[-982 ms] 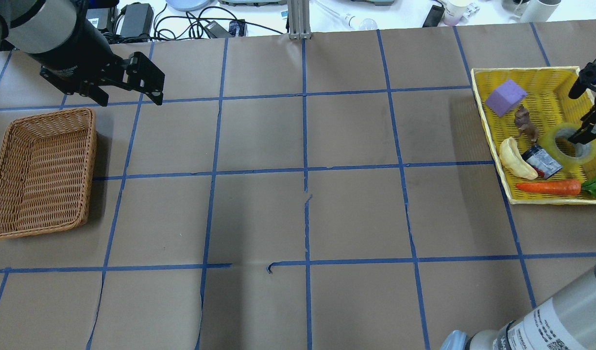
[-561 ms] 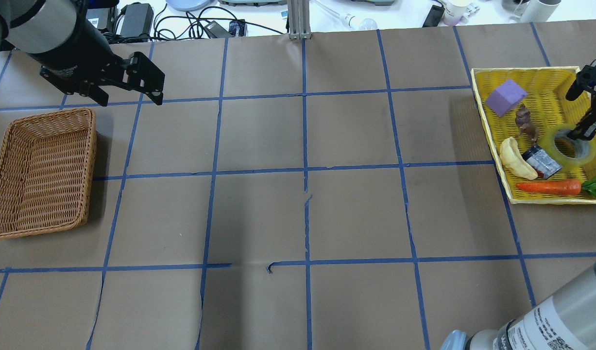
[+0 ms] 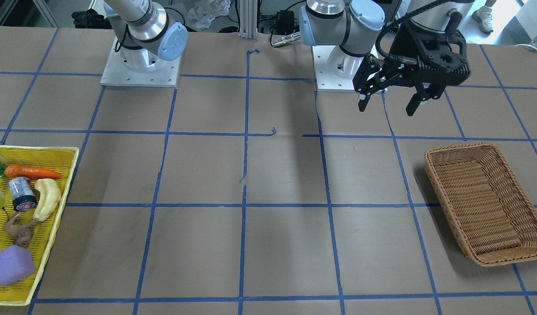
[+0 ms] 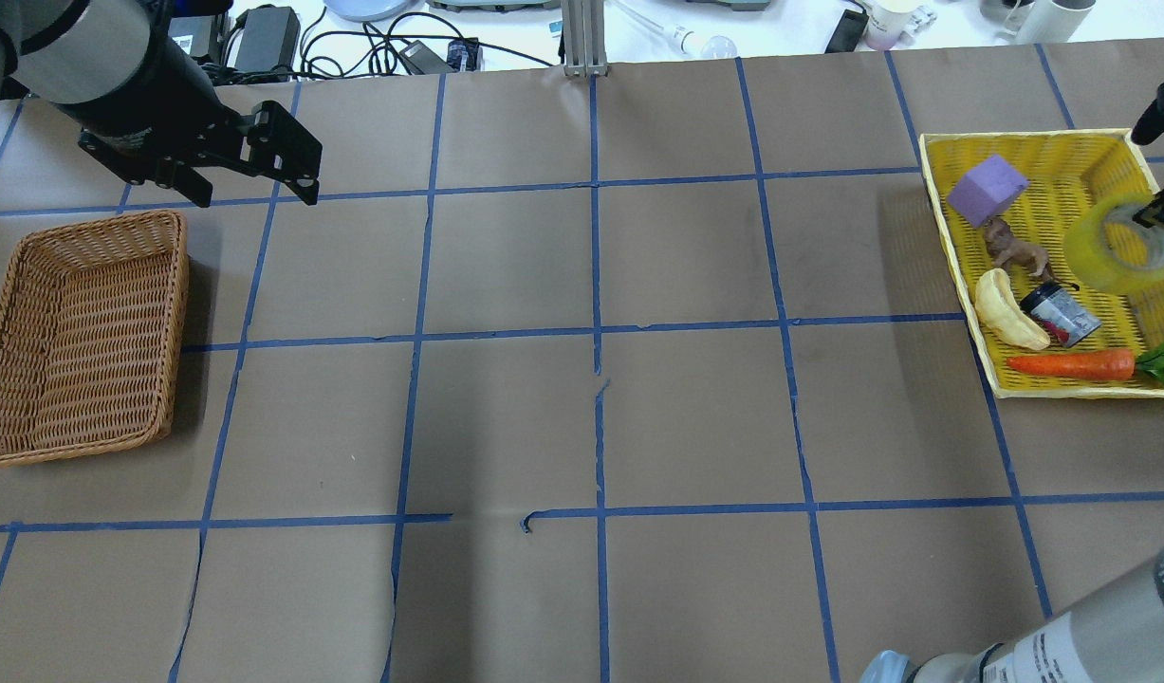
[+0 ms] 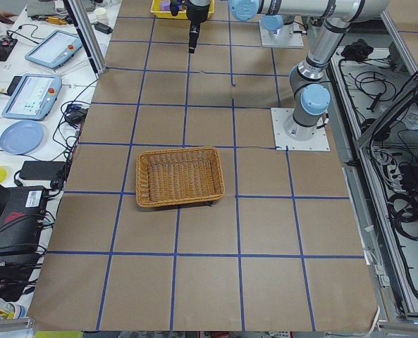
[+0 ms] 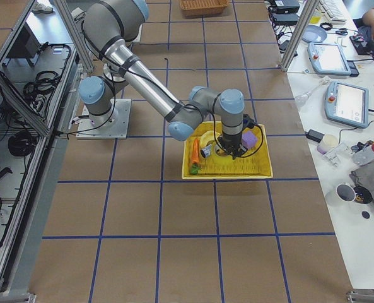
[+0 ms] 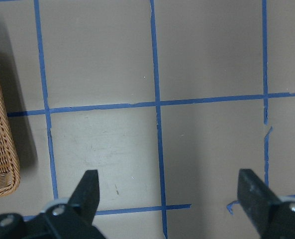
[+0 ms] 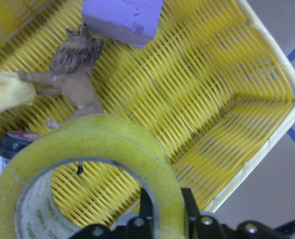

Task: Transfer tape with both arms
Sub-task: 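Lower the right gripper and grasp the tape roll's rim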

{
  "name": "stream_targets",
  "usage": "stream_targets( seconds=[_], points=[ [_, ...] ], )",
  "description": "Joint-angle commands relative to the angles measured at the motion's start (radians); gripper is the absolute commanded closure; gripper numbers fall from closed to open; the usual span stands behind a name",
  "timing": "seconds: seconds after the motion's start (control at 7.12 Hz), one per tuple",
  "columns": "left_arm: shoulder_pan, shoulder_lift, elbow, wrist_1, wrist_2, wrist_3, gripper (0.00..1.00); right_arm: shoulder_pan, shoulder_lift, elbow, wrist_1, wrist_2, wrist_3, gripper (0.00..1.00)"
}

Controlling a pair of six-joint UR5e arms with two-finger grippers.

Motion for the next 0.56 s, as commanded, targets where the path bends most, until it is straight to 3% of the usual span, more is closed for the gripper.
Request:
stream_targets(
  seconds=[0.0,0.42],
  points=[
    [0.0,-0.002,0.0,0.0,0.0,0.0,0.0,0.162,-0.053,-0.075,0.122,-0.016,0.302,1.0],
    [0.0,0.0,0.0,0.0,0.002,0.0,0.0,0.454,-0.024,-0.134,0.182,-0.014,0.927,1.0]
  ],
)
